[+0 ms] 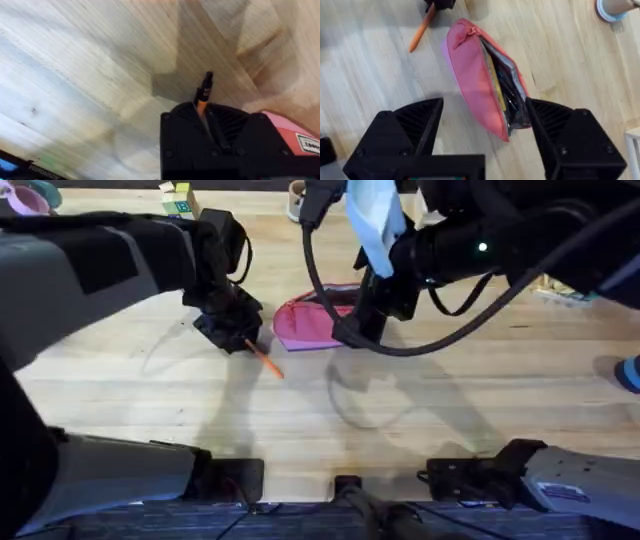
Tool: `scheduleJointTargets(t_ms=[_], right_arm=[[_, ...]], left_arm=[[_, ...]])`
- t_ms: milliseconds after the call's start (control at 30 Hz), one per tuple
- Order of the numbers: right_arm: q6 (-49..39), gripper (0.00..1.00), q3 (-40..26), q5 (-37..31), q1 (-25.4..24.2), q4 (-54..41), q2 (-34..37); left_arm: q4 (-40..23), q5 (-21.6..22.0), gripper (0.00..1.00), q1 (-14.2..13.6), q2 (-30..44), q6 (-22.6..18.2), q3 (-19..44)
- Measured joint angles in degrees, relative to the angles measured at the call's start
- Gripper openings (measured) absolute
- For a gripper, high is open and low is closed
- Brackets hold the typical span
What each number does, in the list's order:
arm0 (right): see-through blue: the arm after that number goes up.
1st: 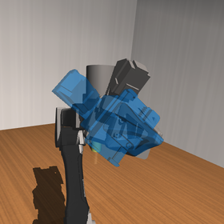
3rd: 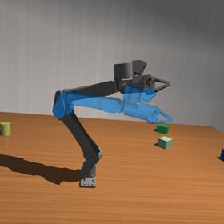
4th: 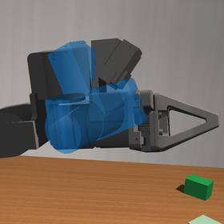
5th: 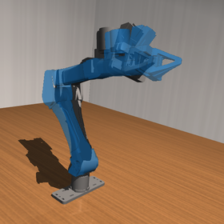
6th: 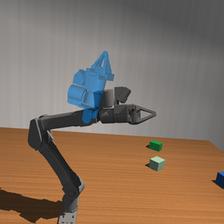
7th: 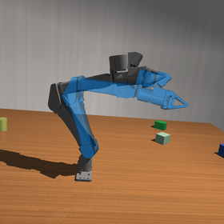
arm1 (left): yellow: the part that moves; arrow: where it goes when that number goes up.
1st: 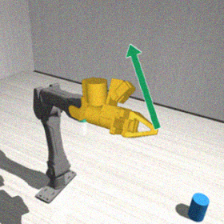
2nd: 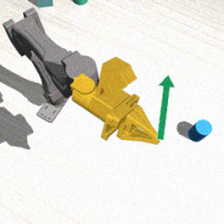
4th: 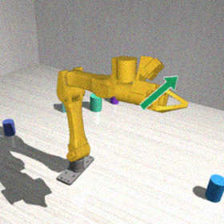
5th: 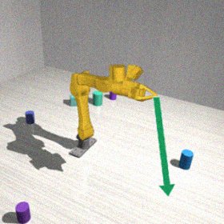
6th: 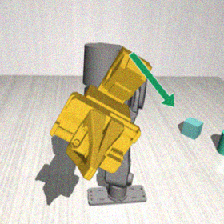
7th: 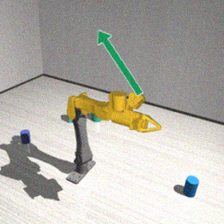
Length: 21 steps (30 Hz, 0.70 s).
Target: Unzip the bag, pick up the pens from the table one at a time and place them inside, then zip the bag closed.
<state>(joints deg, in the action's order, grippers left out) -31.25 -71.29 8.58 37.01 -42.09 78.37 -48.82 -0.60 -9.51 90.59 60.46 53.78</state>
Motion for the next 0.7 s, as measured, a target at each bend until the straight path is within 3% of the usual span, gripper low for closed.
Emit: scheduleJointTargets(t_ms=[267,467,700], right_arm=[[1.60,0.998,0.00,0.00,0.00,-0.48,0.00],[1.95,0.998,0.00,0.00,-0.26,-1.91,0.02],[3.80,0.998,0.00,0.00,-3.50,-3.10,-0.30]], left_arm=[[-1.85,0.02,0.047,-0.01,0.69,0.01,1.25],[-5.67,1.00,0.043,-0.23,2.11,-0.09,5.22],[-5.68,1.79,0.044,-0.23,-1.88,-0.45,12.08]])
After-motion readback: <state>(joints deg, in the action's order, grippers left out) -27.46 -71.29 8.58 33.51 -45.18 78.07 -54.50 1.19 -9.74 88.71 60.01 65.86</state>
